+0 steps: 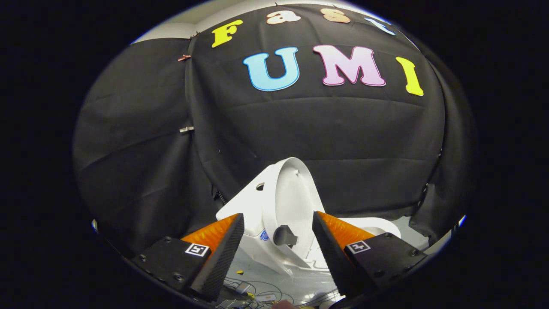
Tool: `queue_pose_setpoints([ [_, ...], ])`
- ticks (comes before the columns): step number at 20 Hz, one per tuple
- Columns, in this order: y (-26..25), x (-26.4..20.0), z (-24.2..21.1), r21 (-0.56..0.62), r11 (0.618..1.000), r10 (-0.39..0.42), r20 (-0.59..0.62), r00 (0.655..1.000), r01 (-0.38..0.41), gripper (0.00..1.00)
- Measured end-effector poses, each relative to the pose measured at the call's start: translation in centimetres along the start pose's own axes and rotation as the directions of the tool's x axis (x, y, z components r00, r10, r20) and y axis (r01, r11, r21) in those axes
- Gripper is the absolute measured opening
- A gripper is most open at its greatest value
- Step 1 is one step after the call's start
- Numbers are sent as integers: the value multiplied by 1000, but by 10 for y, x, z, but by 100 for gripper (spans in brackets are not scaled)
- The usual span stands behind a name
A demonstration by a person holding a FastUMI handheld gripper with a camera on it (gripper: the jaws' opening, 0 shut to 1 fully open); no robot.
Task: Open the toilet lid.
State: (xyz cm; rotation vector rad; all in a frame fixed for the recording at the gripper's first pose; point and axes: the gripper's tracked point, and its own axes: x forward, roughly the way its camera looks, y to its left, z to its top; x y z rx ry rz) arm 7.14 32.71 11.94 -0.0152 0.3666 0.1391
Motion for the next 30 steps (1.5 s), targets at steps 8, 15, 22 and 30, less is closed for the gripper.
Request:
queue_pose_setpoints([
  [8, -117, -30, -1, -17, 1000, -23, 139, 990, 25, 100],
  [15, -223, -35, -33, -17, 991, -127, 166, 978, 132, 100],
  [22, -269, -39, -52, 4, 983, -181, 195, 964, 184, 100],
  [30, -277, -44, -50, -7, 975, -211, 251, 944, 220, 100],
])
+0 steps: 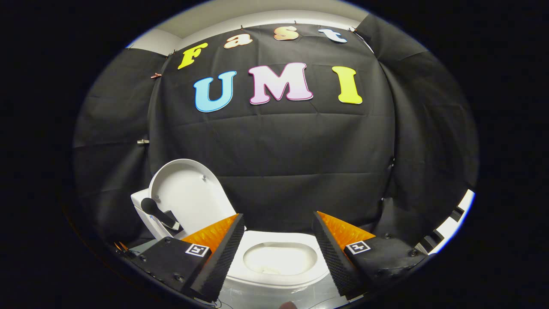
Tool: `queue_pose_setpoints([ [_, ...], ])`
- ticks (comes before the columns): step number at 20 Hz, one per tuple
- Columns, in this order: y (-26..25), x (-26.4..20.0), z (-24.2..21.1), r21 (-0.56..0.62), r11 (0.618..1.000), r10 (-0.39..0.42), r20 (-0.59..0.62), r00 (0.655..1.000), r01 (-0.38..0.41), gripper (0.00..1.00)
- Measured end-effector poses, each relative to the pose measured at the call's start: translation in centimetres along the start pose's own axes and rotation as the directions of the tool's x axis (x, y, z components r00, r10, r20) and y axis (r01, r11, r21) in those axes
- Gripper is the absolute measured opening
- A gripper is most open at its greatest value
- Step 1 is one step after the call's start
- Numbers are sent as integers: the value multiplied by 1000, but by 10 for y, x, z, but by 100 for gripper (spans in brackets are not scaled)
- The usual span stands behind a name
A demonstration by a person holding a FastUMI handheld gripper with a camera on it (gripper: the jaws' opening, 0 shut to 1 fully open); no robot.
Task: Open the toilet lid.
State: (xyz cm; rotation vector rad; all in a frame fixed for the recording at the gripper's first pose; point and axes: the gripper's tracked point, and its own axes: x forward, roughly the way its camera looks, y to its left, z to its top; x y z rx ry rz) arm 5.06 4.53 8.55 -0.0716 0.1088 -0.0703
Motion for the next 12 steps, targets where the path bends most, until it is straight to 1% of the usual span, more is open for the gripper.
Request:
queue_pose_setpoints([
  [5, -3, -2, -1, 15, 1000, -11, 14, 1000, 10, 100],
  [12, -8, -3, -4, -1, 1000, -21, 13, 1000, 21, 100],
])
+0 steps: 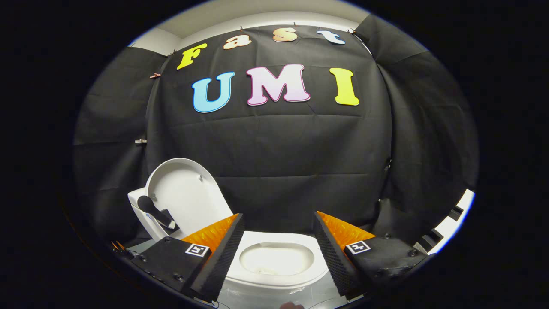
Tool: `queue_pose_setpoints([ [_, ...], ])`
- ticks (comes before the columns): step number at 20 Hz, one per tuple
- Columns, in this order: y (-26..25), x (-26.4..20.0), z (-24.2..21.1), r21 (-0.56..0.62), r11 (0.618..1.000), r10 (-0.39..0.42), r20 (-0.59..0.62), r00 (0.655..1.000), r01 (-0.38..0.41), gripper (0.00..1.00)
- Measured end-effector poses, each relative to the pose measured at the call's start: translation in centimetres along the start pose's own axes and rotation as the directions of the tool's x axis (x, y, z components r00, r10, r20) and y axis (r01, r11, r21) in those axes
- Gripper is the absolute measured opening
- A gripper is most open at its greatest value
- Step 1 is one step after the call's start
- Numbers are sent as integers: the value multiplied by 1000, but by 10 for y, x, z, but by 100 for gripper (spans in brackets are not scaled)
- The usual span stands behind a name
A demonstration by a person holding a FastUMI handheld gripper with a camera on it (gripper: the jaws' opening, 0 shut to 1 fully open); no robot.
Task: Open the toilet lid.
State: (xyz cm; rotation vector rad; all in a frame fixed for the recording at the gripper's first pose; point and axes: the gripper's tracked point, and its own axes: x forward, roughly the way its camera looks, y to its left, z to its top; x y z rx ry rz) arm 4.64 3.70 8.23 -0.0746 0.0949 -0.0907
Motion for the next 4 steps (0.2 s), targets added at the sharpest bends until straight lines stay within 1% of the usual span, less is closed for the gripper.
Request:
queue_pose_setpoints([
  [4, -5, -3, 5, -14, 1000, -16, 29, 999, 17, 100],
])
